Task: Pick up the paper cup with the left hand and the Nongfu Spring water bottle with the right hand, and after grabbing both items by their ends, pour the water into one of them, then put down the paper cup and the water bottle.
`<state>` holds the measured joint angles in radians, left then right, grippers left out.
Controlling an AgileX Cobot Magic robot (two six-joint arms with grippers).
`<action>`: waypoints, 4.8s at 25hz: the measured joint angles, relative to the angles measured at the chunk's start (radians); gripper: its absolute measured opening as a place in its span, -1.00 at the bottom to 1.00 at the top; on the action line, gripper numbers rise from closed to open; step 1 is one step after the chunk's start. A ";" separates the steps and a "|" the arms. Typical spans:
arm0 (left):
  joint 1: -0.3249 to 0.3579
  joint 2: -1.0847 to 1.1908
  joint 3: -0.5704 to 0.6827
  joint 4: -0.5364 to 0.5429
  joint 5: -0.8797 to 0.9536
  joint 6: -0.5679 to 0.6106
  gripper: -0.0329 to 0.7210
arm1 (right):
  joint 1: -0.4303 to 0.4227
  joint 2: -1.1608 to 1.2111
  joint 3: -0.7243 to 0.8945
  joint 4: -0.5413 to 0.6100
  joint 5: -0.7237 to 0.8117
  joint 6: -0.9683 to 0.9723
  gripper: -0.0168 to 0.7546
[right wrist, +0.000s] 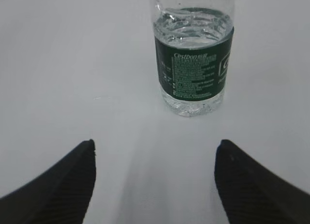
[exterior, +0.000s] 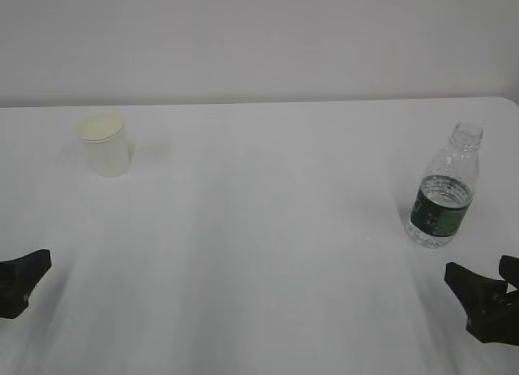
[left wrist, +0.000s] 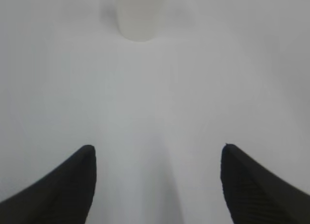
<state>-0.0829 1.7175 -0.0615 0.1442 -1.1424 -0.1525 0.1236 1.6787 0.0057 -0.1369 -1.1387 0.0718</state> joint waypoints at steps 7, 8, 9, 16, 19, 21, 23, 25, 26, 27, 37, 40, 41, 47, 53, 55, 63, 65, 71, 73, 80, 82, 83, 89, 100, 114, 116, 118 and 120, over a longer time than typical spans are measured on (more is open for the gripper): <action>0.000 0.004 -0.048 0.000 -0.002 0.029 0.62 | 0.000 0.011 -0.042 0.000 -0.007 -0.007 0.53; 0.000 0.005 -0.057 0.000 -0.002 0.033 0.62 | 0.000 0.011 -0.046 0.000 -0.007 -0.008 0.53; 0.000 0.007 -0.065 0.000 -0.002 0.035 0.63 | 0.000 0.011 -0.050 0.002 -0.007 -0.009 0.53; 0.000 0.029 -0.123 0.000 -0.002 0.043 0.63 | 0.000 0.025 -0.054 0.008 -0.007 -0.037 0.53; 0.000 0.077 -0.150 0.003 -0.002 0.044 0.63 | 0.000 0.047 -0.066 0.012 -0.009 -0.040 0.53; 0.000 0.107 -0.159 0.013 -0.002 0.044 0.63 | 0.000 0.066 -0.081 0.012 -0.009 -0.046 0.53; 0.000 0.125 -0.161 0.018 -0.002 0.045 0.63 | 0.000 0.088 -0.099 0.012 -0.009 -0.061 0.53; 0.000 0.136 -0.161 0.020 -0.002 0.045 0.62 | 0.000 0.115 -0.115 0.013 -0.009 -0.072 0.53; 0.000 0.136 -0.161 0.020 -0.002 0.046 0.62 | 0.000 0.127 -0.120 0.016 -0.009 -0.072 0.54; 0.000 0.136 -0.161 0.020 -0.002 0.049 0.62 | 0.000 0.141 -0.126 0.025 -0.011 -0.072 0.56; 0.000 0.137 -0.161 0.022 -0.002 0.078 0.62 | 0.000 0.218 -0.172 0.060 -0.011 -0.090 0.62; 0.000 0.137 -0.161 0.022 -0.002 0.080 0.62 | 0.000 0.220 -0.201 0.060 -0.011 -0.093 0.62; 0.000 0.137 -0.161 0.022 -0.002 0.080 0.62 | 0.000 0.222 -0.212 0.060 -0.011 -0.097 0.62; 0.000 0.137 -0.179 0.011 -0.002 0.080 0.62 | 0.000 0.258 -0.246 0.061 -0.011 -0.116 0.62; 0.000 0.140 -0.198 0.009 -0.002 0.082 0.62 | 0.000 0.288 -0.283 0.084 -0.011 -0.116 0.62; 0.000 0.140 -0.198 0.009 -0.002 0.082 0.62 | 0.000 0.303 -0.295 0.090 -0.011 -0.116 0.62; 0.000 0.140 -0.198 0.006 -0.002 0.083 0.62 | 0.000 0.319 -0.341 0.100 -0.011 -0.118 0.62; 0.000 0.140 -0.198 0.002 -0.002 0.083 0.62 | 0.000 0.319 -0.346 0.106 -0.011 -0.118 0.62; 0.000 0.140 -0.198 -0.001 -0.002 0.083 0.62 | 0.000 0.321 -0.351 0.126 -0.011 -0.123 0.62; 0.000 0.140 -0.198 -0.001 -0.002 0.083 0.62 | 0.000 0.321 -0.358 0.137 -0.011 -0.123 0.62; 0.000 0.140 -0.198 -0.001 -0.002 0.083 0.62 | 0.000 0.339 -0.420 0.137 -0.012 -0.129 0.61; 0.000 0.140 -0.198 -0.005 -0.002 0.083 0.62 | 0.000 0.366 -0.435 0.137 -0.012 -0.130 0.60; 0.000 0.140 -0.198 -0.008 -0.002 0.083 0.62 | 0.000 0.380 -0.442 0.137 -0.012 -0.131 0.60; 0.000 0.140 -0.198 -0.015 -0.002 0.083 0.62 | 0.000 0.418 -0.467 0.118 -0.012 -0.135 0.59; 0.000 0.140 -0.198 -0.019 -0.002 0.083 0.62 | 0.000 0.426 -0.491 0.118 -0.012 -0.141 0.59; 0.000 0.140 -0.198 -0.026 -0.002 0.083 0.62 | 0.000 0.426 -0.500 0.137 -0.013 -0.143 0.34; 0.000 0.140 -0.198 -0.026 -0.002 0.083 0.62 | 0.000 0.426 -0.500 0.137 -0.013 -0.143 0.34; 0.000 0.140 -0.198 -0.026 -0.002 0.083 0.61 | 0.000 0.426 -0.500 0.137 -0.013 -0.143 0.34; 0.000 0.140 -0.198 -0.026 -0.002 0.083 0.60 | 0.000 0.426 -0.500 0.137 -0.013 -0.145 0.34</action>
<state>-0.0829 1.8572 -0.2596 0.1179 -1.1447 -0.0698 0.1236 2.1051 -0.4938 0.0000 -1.1520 -0.0729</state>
